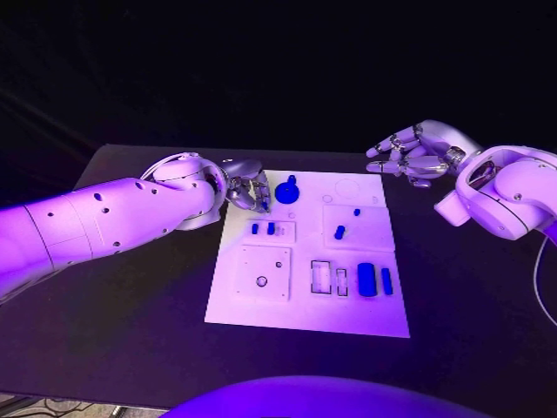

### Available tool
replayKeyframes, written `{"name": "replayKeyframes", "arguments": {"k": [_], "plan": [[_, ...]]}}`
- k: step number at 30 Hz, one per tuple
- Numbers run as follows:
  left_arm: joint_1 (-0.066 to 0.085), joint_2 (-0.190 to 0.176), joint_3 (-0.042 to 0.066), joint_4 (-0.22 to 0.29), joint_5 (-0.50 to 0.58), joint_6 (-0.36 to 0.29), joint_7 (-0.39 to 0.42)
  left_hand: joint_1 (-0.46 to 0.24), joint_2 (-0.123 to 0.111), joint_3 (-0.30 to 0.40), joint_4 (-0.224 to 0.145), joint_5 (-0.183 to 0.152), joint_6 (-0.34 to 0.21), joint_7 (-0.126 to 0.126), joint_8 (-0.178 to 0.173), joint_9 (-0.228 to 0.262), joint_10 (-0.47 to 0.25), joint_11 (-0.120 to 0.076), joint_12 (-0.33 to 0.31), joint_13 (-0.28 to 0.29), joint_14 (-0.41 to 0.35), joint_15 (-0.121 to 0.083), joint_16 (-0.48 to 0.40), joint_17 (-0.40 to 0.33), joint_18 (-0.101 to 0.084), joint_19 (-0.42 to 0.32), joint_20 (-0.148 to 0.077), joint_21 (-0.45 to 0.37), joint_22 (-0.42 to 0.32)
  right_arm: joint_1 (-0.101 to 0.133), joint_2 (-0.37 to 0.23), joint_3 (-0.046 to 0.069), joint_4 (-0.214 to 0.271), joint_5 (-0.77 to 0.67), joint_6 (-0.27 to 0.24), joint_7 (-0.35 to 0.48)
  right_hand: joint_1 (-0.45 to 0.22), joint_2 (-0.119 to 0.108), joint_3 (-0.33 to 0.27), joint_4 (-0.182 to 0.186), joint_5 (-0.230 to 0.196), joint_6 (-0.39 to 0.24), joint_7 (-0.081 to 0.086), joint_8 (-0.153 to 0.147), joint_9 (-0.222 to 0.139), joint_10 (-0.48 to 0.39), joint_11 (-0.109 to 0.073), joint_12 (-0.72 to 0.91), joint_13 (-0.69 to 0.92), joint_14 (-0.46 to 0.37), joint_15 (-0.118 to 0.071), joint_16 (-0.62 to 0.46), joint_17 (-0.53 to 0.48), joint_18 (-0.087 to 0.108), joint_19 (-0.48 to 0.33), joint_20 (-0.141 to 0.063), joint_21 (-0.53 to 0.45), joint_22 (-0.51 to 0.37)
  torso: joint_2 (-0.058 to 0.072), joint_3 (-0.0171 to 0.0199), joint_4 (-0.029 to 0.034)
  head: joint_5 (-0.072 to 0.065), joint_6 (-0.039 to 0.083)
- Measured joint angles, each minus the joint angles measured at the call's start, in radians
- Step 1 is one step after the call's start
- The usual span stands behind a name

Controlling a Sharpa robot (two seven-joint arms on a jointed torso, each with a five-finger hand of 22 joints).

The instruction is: Assemble the parts on the task board

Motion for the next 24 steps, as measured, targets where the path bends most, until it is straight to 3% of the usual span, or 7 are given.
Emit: {"name": "replayKeyframes", "arguments": {"k": [24], "plan": [[-0.003, 0.009, -0.001, 0.008, 0.003, 0.017, 0.0, 0.0, 0.0, 0.003, -0.003, 0.0, 0.004, -0.004, 0.0, -0.001, 0.007, 0.001, 0.0, 0.0, 0.0, 0.0, 0.0, -0.002, 0.0, 0.0, 0.0, -0.004, -0.001, 0.0, 0.001, 0.0, 0.0, -0.001, 0.002, 0.0, 0.0, 0.0, 0.0, 0.0, 0.0, 0.0, 0.0, 0.0, 0.0, 0.0, 0.0, 0.0, 0.0, 0.0, 0.0, 0.0, 0.0, 0.0, 0.0, 0.0, 0.0, 0.0, -0.001, -0.0002, 0.0006, -0.002, -0.001]]}}
